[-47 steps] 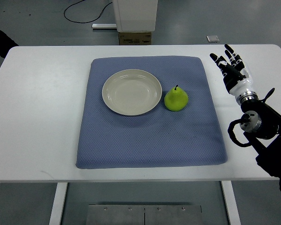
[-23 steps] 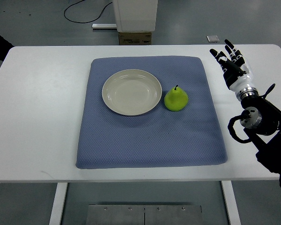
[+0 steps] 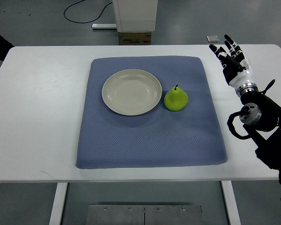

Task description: Place pear on plate with right hand

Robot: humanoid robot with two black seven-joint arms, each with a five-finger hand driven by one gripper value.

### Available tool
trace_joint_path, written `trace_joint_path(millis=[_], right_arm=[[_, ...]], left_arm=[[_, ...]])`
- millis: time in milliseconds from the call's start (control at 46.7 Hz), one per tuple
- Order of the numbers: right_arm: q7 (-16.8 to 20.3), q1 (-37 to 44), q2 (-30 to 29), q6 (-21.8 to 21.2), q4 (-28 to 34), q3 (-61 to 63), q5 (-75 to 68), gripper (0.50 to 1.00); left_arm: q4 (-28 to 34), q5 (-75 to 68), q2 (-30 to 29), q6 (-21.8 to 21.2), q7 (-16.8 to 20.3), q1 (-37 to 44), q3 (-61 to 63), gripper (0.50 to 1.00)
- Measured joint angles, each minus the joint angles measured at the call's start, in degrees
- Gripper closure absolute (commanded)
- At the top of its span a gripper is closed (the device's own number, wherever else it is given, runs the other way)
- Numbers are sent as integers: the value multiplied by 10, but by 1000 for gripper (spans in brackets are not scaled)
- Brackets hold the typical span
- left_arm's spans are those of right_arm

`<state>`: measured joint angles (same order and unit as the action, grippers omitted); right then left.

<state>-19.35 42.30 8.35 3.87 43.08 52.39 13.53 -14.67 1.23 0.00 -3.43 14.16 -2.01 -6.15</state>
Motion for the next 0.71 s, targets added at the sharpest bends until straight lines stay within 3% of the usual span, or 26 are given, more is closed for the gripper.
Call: trace_joint_path(millis=[493, 707], right_arm=[[-2, 18, -1, -2, -9, 0, 0, 500], [-1, 18, 0, -58, -5, -17, 1, 500]], left_arm=[[0, 0, 0, 0, 0, 0, 0, 500], [0, 0, 0, 0, 0, 0, 0, 500]])
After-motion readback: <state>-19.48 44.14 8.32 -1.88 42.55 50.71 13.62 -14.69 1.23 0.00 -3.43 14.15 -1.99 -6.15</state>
